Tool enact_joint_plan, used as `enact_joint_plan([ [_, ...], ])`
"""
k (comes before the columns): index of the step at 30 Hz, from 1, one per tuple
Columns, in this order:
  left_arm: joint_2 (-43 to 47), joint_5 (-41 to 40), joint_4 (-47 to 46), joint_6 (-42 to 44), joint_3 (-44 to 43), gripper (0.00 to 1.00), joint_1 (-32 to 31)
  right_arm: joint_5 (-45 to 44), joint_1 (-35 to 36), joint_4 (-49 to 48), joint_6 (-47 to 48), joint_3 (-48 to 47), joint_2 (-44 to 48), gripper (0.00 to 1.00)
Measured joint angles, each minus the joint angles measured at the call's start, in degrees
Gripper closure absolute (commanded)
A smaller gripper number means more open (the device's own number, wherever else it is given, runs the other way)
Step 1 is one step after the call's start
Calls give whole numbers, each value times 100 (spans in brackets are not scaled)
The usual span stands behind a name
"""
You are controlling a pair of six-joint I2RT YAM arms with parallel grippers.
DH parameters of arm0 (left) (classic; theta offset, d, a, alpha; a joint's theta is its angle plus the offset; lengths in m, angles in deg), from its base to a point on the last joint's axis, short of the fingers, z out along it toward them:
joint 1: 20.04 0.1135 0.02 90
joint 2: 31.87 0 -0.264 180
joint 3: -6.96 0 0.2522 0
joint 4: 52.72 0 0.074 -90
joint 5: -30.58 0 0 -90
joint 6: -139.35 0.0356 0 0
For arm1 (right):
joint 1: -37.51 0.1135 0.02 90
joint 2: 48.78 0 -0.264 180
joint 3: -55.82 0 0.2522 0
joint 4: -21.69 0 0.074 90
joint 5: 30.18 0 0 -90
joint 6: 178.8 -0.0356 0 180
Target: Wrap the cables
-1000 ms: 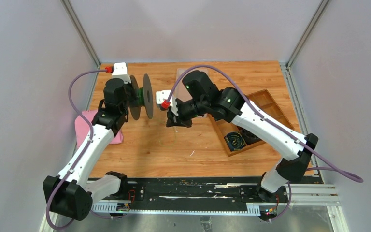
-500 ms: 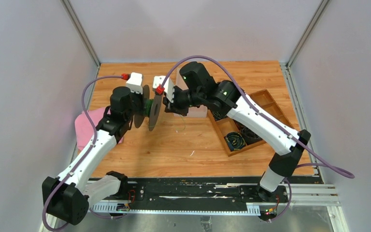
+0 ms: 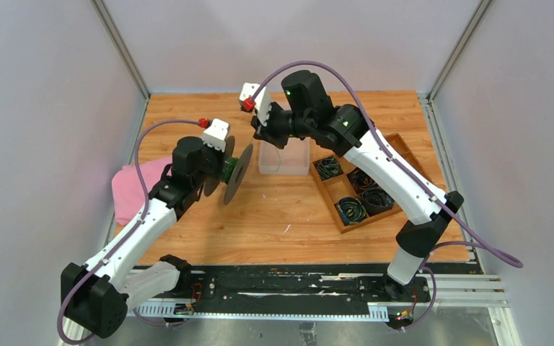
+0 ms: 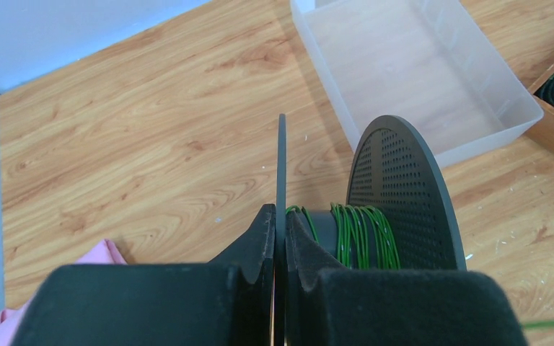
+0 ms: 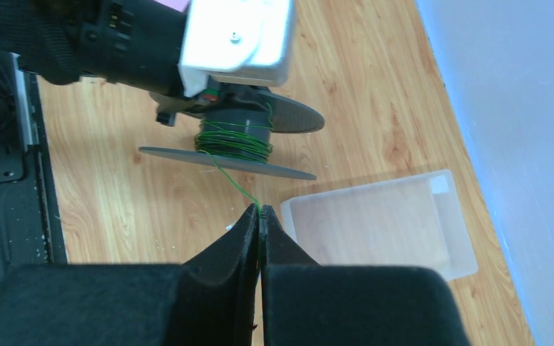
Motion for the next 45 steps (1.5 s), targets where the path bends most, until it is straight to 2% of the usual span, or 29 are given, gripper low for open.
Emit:
enact_joint_plan([
  [14, 105, 975, 48, 140, 31, 99, -15, -33, -610, -199, 50, 186, -98, 99],
  [28, 138, 2004, 450, 35, -192, 100, -15, 240, -1379, -852, 223, 1419, -94, 100],
  [36, 142, 2218, 614, -225, -494, 100, 0, 625, -1718, -1355, 319, 2511, 7, 99],
  [45, 136, 2354, 785, -715, -1045, 100, 39, 1233, -1764, -1600, 422, 3141, 92, 99],
])
